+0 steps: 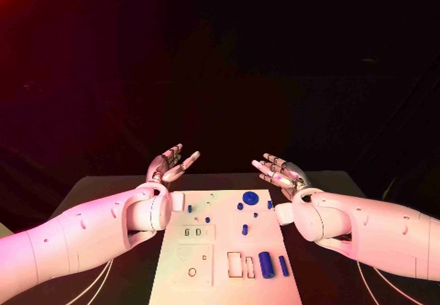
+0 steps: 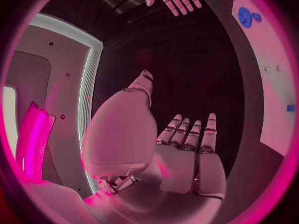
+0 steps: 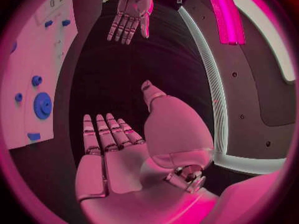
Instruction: Assemble the parts on the task board
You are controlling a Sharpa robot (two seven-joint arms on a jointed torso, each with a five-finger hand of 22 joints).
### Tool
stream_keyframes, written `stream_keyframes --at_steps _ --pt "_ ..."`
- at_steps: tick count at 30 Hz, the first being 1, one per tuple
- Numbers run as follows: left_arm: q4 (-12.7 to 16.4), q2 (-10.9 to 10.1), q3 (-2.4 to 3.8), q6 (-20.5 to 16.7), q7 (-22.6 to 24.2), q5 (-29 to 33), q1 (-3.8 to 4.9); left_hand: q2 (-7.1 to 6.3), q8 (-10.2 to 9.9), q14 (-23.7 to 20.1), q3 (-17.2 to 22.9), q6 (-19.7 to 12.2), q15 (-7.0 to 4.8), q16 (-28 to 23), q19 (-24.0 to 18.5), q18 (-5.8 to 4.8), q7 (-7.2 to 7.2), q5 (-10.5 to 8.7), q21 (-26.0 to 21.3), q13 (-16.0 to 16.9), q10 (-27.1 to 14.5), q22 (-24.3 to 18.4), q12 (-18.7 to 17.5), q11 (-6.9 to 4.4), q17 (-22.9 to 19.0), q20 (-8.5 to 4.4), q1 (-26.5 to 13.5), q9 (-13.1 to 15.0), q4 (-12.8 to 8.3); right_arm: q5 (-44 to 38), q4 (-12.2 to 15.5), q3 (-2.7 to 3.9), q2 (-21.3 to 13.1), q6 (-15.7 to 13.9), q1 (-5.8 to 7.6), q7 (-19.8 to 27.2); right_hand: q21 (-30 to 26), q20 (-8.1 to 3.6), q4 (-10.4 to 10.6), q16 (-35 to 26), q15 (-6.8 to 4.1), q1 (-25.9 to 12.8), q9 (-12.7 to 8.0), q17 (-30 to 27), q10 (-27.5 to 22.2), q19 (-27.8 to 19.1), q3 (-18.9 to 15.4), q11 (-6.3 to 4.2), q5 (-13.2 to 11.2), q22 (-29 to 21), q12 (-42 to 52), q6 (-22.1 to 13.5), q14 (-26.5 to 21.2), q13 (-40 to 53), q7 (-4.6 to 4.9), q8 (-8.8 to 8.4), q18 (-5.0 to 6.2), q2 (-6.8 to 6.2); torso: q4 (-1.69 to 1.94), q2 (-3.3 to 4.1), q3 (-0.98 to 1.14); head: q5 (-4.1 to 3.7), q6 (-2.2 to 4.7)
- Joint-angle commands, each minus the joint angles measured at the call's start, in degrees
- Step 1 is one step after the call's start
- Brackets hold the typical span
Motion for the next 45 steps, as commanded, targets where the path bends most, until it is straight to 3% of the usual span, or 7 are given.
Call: stream_keyframes --at_steps 1,6,7,13,23,33,45 --pt "-0.37 0.28 0.01 5.23 1.09 1.47 0.2 1.73 1.55 6.56 1.87 5.31 1.03 1.83 5.91 2.17 2.56 0.0 2.05 0.66 6.48 1.01 1.14 2.04 1.16 0.76 3.33 0.93 0.68 -0.58 -0.82 -0.72 0.3 10.17 0.82 -3.68 7.26 0.49 -6.13 5.07 0.98 9.9 3.18 3.08 20.25 19.66 2.57 1.39 0.3 3.07 2.16 16.16 22.73 1.24 6.62 4.63 0.36 -0.11 -0.01 0.01 0.0 0.01 0.0" --pt "-0.37 0.28 0.01 5.23 1.09 1.47 0.2 4.76 6.52 33.3 4.87 22.46 1.17 9.77 23.8 4.78 5.02 -0.52 9.77 2.34 32.55 4.27 5.57 5.68 5.95 0.75 4.44 3.96 -0.03 -0.61 -1.25 -1.28 0.43 11.7 1.31 -4.29 13.01 -1.05 -10.34 8.87 -2.02 12.37 5.71 4.57 34.07 34.22 6.37 -0.83 0.38 4.56 3.05 31.71 36.12 1.47 5.61 9.22 2.12 -2.03 -0.01 0.01 0.0 0.01 0.0" --pt "1.95 -3.08 -0.04 7.0 1.56 -1.13 0.17 4.91 7.68 35.73 5.21 26.03 0.66 10.89 25.55 5.28 4.94 -0.53 10.9 2.42 34.98 4.69 6.29 5.63 6.63 0.62 4.61 4.61 -0.21 -26.8 -5.33 -1.24 0.04 4.73 1.8 -6.15 13.47 -1.59 -10.82 9.21 -2.52 12.16 5.76 4.74 35.64 35.52 7.2 -1.26 0.34 4.6 2.99 32.98 37.66 1.44 5.3 9.52 2.13 -2.57 -0.12 1.95 -0.25 -0.08 -0.82" --pt "5.08 -5.58 -0.04 8.03 1.07 -3.44 0.24 4.19 12.19 48.51 8.42 33.92 -3.89 18.32 34.73 5.78 3.28 -0.52 18.41 2.92 47.16 7.9 8.14 1.79 12.98 -2.94 5.67 6.96 -0.92 -43.09 -5.9 -1.12 0.14 5.54 2.5 -9.57 22.05 -6.33 -13.39 12.85 -6.95 10.86 6.04 7.91 44.31 44.9 10.94 -4.16 0.3 8.76 2.47 39.12 49.94 1.54 2.99 10.57 1.9 -5.55 -0.22 3.37 -0.34 -0.18 -0.55" --pt "11.28 -9.74 0.13 10.12 0.26 -6.39 0.62 1.06 12.96 49.96 13.98 34.3 -5.74 29.68 35.27 5.4 2.63 -0.59 28.24 2.54 51.3 14.05 5.5 0.63 23.46 -5.42 5.18 9.27 -1.5 -63.98 -5.94 -0.82 0.25 6.51 4.05 -15.6 41.16 -10.29 -14.19 24.23 -11.0 7.35 7.74 23.13 51.54 47.68 17.25 -7.03 0.3 21.96 1.43 44.05 62.3 1.75 0.99 9.55 1.97 -8.94 -0.05 6.05 -0.47 -0.42 -0.07" --pt "16.63 -13.5 0.58 11.91 -0.97 -8.66 1.05 -0.51 13.25 49.41 17.73 33.73 -6.52 43.26 32.7 5.53 2.4 -0.62 40.95 2.86 52.19 22.72 4.23 0.42 32.1 -6.3 2.67 11.55 -3.27 -78.8 -4.0 -0.67 0.43 8.1 5.67 -21.07 69.02 -10.64 -12.14 52.08 -11.17 4.2 10.52 48.64 50.66 62.66 21.27 -7.36 0.24 59.08 1.27 43.73 66.96 1.77 0.52 8.37 -3.26 -12.04 0.49 8.52 -0.55 -0.87 0.46" --pt "21.54 -16.49 1.04 13.63 -2.19 -10.96 1.35 -1.13 13.38 49.95 19.93 33.22 -7.03 52.29 32.98 5.65 2.09 -0.62 54.29 3.62 52.45 31.34 4.59 0.05 36.24 -7.08 0.47 13.25 -4.83 -89.28 -3.46 -0.6 1.98 10.07 6.22 -25.34 79.11 -9.87 -10.69 68.58 -10.65 4.31 12.61 63.26 47.12 68.7 20.7 -6.79 0.24 74.25 1.36 43.05 68.16 1.86 0.55 8.17 -5.72 -12.89 1.26 11.02 -0.73 -1.53 1.08"
